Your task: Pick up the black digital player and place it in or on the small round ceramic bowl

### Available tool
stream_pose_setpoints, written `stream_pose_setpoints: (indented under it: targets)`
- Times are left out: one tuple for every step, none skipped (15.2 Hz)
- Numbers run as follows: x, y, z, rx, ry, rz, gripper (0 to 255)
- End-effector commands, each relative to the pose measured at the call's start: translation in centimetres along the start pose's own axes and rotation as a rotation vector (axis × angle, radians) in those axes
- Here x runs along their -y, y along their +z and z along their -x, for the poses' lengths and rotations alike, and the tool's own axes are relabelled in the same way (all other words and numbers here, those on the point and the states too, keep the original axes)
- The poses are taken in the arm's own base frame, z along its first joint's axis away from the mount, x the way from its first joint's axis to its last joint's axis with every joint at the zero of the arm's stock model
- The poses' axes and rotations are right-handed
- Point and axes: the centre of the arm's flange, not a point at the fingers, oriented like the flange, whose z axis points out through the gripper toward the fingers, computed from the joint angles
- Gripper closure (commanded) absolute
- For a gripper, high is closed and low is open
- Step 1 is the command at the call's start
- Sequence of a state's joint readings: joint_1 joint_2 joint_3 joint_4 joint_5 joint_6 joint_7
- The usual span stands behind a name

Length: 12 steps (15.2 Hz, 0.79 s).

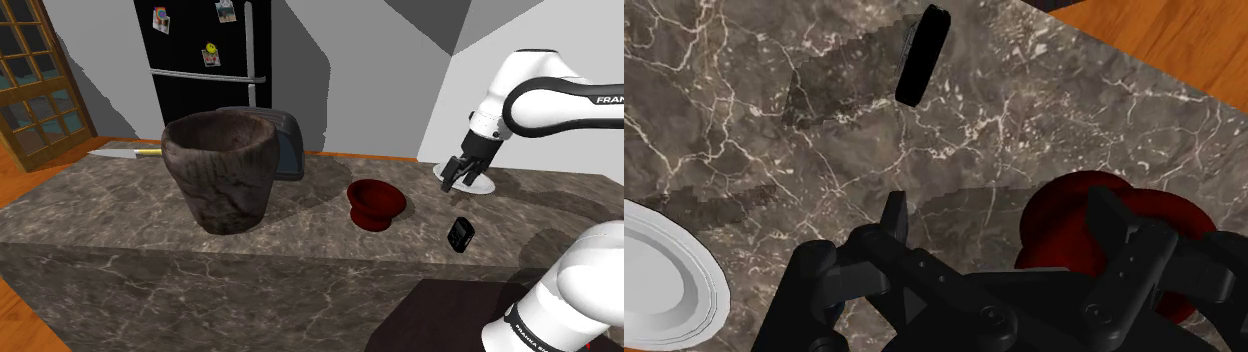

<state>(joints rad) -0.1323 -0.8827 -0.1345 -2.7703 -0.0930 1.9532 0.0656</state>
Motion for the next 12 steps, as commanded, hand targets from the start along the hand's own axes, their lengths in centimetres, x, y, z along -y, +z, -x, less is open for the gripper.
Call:
stream_pose_setpoints:
  targets:
    - [-1.2,2.2,0.8,0.01,0.009,0.003,0]
    - [-1.8,3.3,1.1,0.016,0.014,0.005,0]
    - [-2.4,4.4,1.4,0.022,0.019,0.006,0]
    - [-3.1,5.4,1.8,0.027,0.024,0.008,0]
    - [-3.7,6.5,2.1,0.033,0.029,0.009,0]
    - [-4.3,7.6,2.5,0.039,0.034,0.011,0]
    - [-4.6,8.1,2.7,0.042,0.036,0.012,0]
    - [-4.6,8.7,2.7,0.042,0.036,0.012,0]
    - [-4.6,9.2,2.7,0.042,0.036,0.012,0]
    - [-4.6,9.7,2.8,0.042,0.036,0.012,0]
    - [-4.6,10.2,2.8,0.042,0.036,0.012,0]
    - [-4.6,10.8,2.8,0.042,0.036,0.012,0]
